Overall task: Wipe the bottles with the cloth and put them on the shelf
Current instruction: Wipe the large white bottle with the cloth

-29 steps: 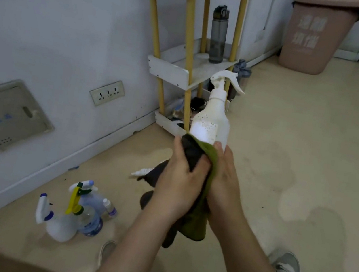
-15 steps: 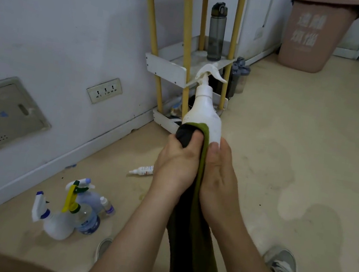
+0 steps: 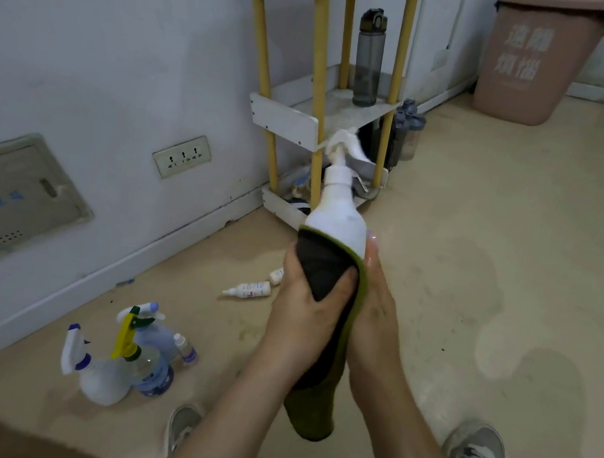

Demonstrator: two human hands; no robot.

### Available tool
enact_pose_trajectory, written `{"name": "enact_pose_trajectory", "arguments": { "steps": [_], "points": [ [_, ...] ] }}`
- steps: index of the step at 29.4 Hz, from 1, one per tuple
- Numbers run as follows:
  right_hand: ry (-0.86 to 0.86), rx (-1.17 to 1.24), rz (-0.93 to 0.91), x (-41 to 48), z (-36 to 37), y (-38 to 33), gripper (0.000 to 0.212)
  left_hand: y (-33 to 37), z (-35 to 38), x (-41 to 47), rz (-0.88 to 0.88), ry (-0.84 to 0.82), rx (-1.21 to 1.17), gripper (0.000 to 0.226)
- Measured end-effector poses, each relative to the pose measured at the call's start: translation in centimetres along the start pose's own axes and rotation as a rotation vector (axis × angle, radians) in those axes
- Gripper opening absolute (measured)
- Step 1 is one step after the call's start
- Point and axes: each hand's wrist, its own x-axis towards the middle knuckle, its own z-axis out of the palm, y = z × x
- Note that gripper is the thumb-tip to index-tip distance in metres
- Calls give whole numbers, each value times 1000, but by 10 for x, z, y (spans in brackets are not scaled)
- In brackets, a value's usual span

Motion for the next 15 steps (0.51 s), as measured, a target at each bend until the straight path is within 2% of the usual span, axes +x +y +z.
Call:
{"name": "enact_pose_trajectory", "arguments": {
  "steps": [2,4,6,8,10,12,15],
  "points": [
    [-14,17,81,3,0,3,43,-4,0,0,-101,141,-88,65],
    [-35,-42,74,-3,2,6,55,-2,-3,6,-226,240,-223,49],
    [-83,-135,8,-12,5,5,45,0,-8,14,-335,253,-387,41],
    [-125,-239,-46,-15,0,3,29,-2,-14,17,-357,239,-417,40],
    [-128,-248,-48,-7,-10,7,30,0,-22,12,-341,146,-418,36],
    [-120,-224,79,9,-18,2,46,3,-29,6,-333,-41,-507,43],
    [-300,-69,291,14,-49,0,58,10,-38,0,-349,-220,-614,47]
  ]
}}
